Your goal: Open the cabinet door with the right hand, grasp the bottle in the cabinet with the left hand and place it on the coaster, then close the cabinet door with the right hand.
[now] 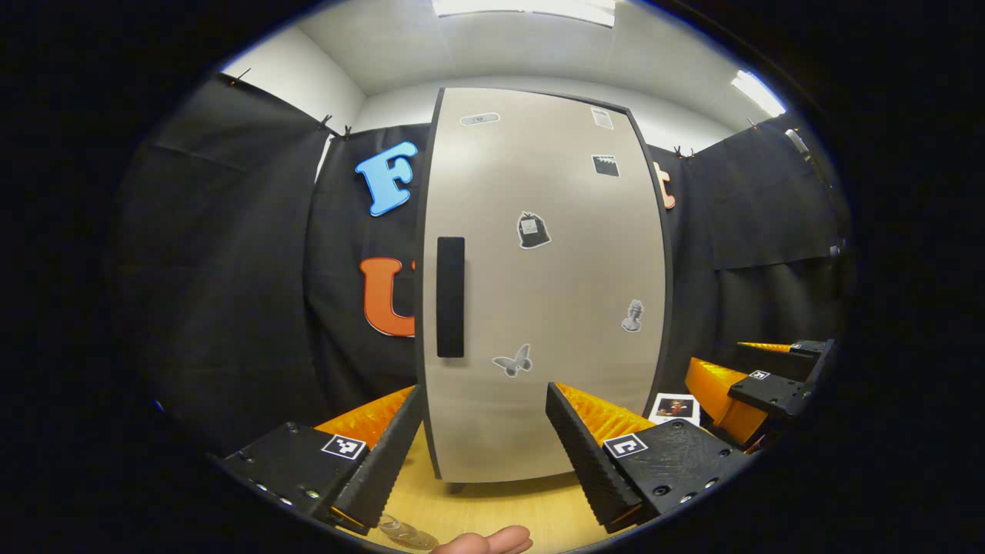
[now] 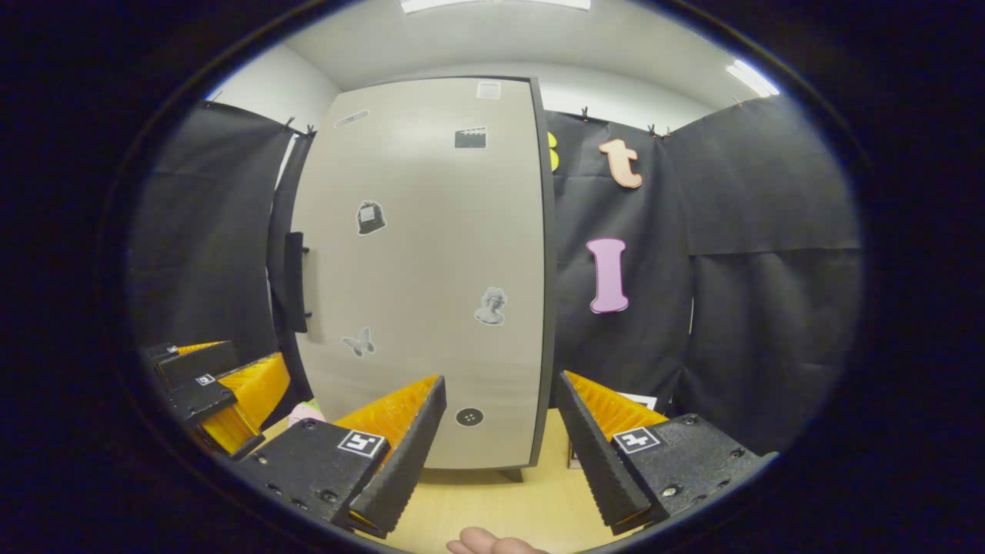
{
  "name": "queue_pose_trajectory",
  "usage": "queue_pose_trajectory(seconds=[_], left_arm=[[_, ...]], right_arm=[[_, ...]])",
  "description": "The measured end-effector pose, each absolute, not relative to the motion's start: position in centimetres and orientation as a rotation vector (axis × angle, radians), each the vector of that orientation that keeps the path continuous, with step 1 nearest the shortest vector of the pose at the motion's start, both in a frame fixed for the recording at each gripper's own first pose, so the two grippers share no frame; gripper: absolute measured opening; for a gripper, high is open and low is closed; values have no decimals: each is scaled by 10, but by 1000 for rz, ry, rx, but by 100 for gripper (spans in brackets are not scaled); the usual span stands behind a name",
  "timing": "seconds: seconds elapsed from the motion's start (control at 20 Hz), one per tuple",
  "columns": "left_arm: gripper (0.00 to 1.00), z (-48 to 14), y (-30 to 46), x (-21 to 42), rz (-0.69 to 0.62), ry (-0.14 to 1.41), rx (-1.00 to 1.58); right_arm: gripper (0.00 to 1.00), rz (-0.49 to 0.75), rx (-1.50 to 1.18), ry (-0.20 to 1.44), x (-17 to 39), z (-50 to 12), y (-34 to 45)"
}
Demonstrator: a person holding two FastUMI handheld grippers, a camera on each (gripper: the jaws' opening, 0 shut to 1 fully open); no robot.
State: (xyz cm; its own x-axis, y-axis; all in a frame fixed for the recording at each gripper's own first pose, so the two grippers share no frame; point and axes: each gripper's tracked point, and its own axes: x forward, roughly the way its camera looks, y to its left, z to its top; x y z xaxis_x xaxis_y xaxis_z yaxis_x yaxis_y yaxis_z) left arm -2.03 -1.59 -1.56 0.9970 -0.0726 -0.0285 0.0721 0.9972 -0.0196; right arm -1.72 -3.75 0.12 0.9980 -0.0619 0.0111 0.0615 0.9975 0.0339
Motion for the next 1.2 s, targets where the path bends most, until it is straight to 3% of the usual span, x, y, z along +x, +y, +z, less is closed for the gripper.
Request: queue_pose_trajectory(seconds=[1.2], left_arm=[[95,-11,6,-24,27,14,-4]], right_arm=[[93,6,35,37,-1,-20,-25]])
